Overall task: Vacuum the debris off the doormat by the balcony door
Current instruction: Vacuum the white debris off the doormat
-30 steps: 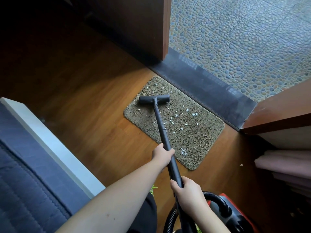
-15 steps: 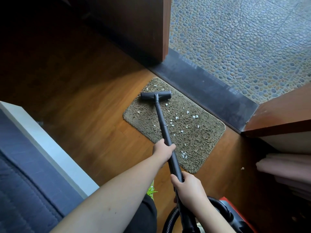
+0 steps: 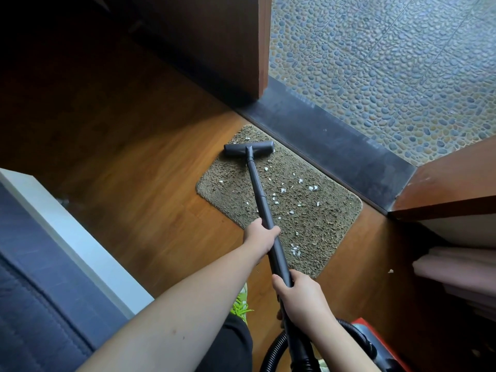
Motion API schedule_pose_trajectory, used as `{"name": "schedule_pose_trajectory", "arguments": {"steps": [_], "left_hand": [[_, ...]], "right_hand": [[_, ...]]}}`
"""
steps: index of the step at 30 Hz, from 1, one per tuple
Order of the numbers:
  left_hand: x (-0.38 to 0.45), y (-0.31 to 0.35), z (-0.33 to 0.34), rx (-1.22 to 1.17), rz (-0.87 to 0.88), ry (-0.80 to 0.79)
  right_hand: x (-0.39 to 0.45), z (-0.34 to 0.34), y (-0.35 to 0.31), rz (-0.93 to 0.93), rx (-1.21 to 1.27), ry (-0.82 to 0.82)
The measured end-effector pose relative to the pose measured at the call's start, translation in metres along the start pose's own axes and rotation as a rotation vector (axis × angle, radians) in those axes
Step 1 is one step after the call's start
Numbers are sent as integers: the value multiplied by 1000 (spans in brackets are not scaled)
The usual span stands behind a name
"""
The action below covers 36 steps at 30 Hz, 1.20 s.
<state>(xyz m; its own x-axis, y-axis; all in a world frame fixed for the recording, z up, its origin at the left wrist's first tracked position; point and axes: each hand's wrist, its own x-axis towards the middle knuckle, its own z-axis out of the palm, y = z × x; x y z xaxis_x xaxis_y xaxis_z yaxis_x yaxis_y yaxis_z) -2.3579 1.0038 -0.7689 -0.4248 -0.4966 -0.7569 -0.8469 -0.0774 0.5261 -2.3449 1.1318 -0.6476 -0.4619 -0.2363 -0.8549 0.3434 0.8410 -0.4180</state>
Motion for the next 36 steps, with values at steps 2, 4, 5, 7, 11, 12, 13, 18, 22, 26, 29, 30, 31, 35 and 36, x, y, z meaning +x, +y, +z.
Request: {"name": "schedule_pose_trajectory", "arguments": {"steps": [2, 4, 5, 7, 11, 12, 13, 18, 22, 26, 29, 30, 31, 35, 36], "left_hand": [[2, 1, -1, 8, 3, -2], [5, 1, -1, 13, 3, 2], [6, 2, -2, 13, 2, 4], [9, 3, -3, 14, 1, 6], [16, 6, -4, 11, 10, 8], [18, 6, -4, 12, 13, 11], [20, 7, -4, 14, 11, 13], [30, 13, -9, 32, 9, 19], [36, 16, -13, 41, 3, 18], [42, 19, -15, 30, 2, 18], [44, 22, -17, 34, -11, 17], [46, 23, -18, 33, -14, 20], [46, 25, -19, 35, -12, 21], [45, 27, -20, 44, -4, 27], [44, 27, -19, 47, -6, 27]], "right_hand": [[1, 0, -2, 0, 9, 3], [4, 0, -3, -1, -2, 8], [6, 1, -3, -5, -15, 13], [10, 1, -4, -18, -43, 23], [16, 2, -7, -11, -25, 21], [18, 2, -8, -12, -26, 24], [20, 3, -9, -14, -31, 27], [29, 5, -15, -11, -28, 36], [36, 8, -18, -22, -36, 50], [38, 8, -25, -30, -36, 54], [39, 7, -31, -28, -8, 38], [39, 6, -33, -27, 2, 31], [39, 6, -35, -30, 8, 30], [38, 4, -37, -35, 10, 31], [36, 4, -37, -31, 18, 24]]}}
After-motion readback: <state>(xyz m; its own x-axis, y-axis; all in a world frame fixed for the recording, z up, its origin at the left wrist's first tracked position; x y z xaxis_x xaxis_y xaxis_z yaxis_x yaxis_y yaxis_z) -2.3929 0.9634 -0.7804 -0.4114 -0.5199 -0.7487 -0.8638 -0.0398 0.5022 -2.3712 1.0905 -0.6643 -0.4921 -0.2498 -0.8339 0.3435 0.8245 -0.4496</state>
